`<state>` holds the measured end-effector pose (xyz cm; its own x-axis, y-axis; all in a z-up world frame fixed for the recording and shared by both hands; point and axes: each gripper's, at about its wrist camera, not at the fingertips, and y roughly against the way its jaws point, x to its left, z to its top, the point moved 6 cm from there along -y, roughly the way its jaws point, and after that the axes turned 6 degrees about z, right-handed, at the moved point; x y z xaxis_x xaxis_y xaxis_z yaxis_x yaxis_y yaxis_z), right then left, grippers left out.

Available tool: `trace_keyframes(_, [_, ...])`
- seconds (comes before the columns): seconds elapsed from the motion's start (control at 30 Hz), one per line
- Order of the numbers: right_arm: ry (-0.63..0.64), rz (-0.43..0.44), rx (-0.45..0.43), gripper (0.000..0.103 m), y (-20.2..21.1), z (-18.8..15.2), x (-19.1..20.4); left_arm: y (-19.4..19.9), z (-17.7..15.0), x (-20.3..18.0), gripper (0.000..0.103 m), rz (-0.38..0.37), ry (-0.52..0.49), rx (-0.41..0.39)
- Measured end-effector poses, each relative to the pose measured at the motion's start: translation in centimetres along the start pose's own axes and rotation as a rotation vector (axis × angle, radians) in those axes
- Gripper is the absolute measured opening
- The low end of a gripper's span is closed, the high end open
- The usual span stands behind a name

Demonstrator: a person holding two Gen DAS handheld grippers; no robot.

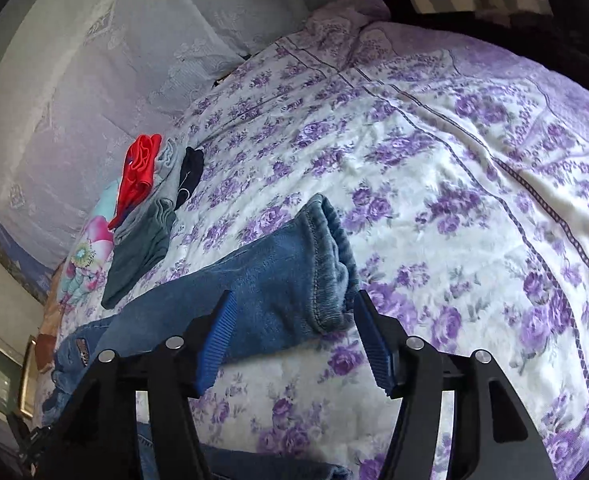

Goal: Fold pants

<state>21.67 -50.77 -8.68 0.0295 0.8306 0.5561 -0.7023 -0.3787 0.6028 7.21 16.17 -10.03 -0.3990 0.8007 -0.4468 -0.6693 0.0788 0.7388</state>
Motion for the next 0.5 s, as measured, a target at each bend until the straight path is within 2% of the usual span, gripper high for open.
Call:
trace_keyframes(0.07, [-0.024,0.010,0.009,0.062,0.4,0.4,-0.5,3.0,1.6,1.7,0.085,0.112,-0.010,-0.141])
trace_keyframes(0.13, [-0.048,0.006,0.016,0.066,0.3,1.1,-1.0,5.8,3.3,1.8,0.087,0.213,-0.053,-0.275])
trace_keyframes(0.17, [-0.057,0.007,0.022,0.066,0.0,1.3,-1.1,6.2,4.3,1.5,0.089,0.227,-0.075,-0.290])
trace_keyframes(0.27, [-0.094,0.016,0.055,0.066,-1.6,2.1,-1.3,3.6,7.2,-1.1,0.091,0.184,-0.174,-0.195])
trace_keyframes(0.43, [-0.144,0.019,0.124,0.067,-4.5,2.6,-1.4,-5.0,12.2,-3.9,0.091,0.166,-0.247,-0.013])
trace_keyframes(0.5, [-0.122,-0.017,0.154,0.069,-5.7,2.8,-1.3,-8.9,12.6,-4.6,0.091,0.101,-0.236,0.130])
